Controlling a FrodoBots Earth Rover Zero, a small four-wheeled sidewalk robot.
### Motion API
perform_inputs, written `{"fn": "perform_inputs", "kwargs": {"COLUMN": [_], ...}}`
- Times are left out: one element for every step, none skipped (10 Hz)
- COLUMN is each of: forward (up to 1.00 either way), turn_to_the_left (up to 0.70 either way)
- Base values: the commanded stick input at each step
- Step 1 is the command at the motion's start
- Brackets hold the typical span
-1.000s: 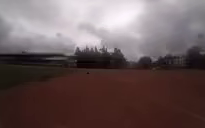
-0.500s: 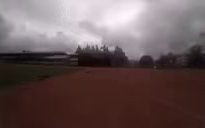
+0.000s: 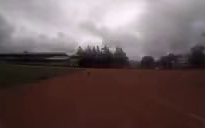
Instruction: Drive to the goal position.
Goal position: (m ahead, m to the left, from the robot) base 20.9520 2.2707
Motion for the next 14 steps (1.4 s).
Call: {"fn": "perform_inputs", "kwargs": {"forward": [0.70, 0.70, 0.70, 0.70, 0.70, 0.70, 0.70, 0.70, 0.70, 0.70, 0.70, 0.70, 0.70, 0.70], "turn_to_the_left": [0.00, 0.00, 0.00, 0.00, 0.00, 0.00, 0.00, 0.00, 0.00, 0.00, 0.00, 0.00, 0.00, 0.00]}}
